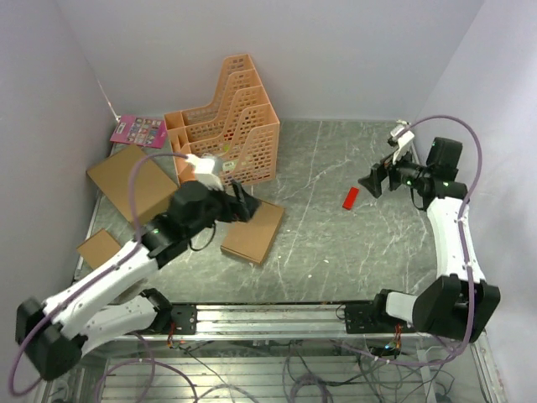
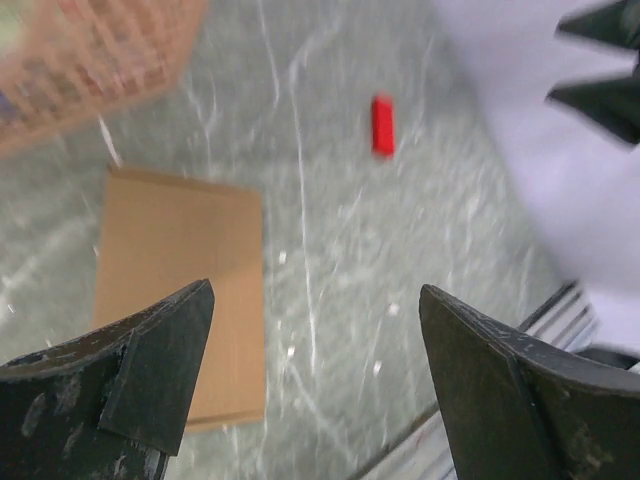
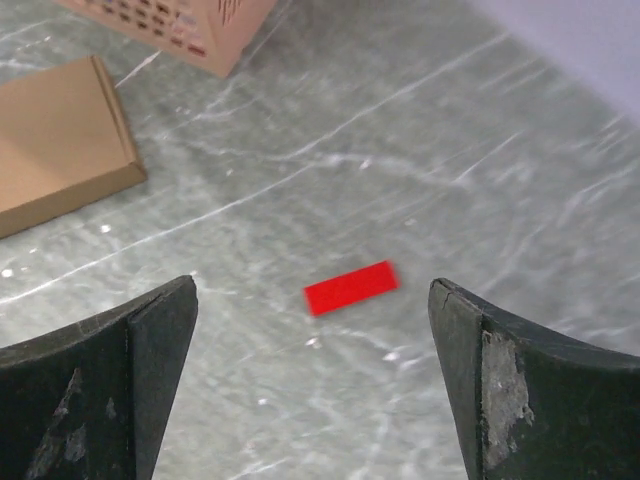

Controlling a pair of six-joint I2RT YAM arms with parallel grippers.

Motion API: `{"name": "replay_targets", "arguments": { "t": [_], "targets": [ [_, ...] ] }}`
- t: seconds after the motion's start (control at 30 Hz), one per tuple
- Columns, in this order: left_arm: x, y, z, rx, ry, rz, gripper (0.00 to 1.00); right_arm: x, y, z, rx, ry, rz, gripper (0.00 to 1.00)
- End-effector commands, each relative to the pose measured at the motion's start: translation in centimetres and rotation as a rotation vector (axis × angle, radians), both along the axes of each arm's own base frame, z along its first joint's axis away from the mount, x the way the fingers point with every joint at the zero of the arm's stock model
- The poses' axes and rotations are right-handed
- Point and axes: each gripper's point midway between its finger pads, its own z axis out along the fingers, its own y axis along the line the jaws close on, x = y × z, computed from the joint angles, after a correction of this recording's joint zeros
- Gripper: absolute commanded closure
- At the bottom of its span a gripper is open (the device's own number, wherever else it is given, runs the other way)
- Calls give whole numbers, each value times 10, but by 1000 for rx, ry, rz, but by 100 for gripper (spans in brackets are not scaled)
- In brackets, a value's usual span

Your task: Fold the paper box

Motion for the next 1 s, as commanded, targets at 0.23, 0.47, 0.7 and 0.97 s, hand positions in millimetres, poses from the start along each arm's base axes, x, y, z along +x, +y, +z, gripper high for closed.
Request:
{"name": "replay_targets", "arguments": {
  "t": [0.23, 0.47, 0.7, 0.97],
  "targets": [
    [44, 111, 188, -210, -316, 184, 6, 4, 3, 214, 179, -299, -135, 0],
    [36, 123, 253, -110, -412, 183, 7, -40, 11, 311, 276, -446, -199, 1],
    [25, 121, 275, -113, -433, 143, 6, -49, -9, 325, 327, -468, -382, 0],
    [28, 113, 268, -145, -403, 117, 6, -39, -19, 299, 280, -456, -423, 0]
  ]
}}
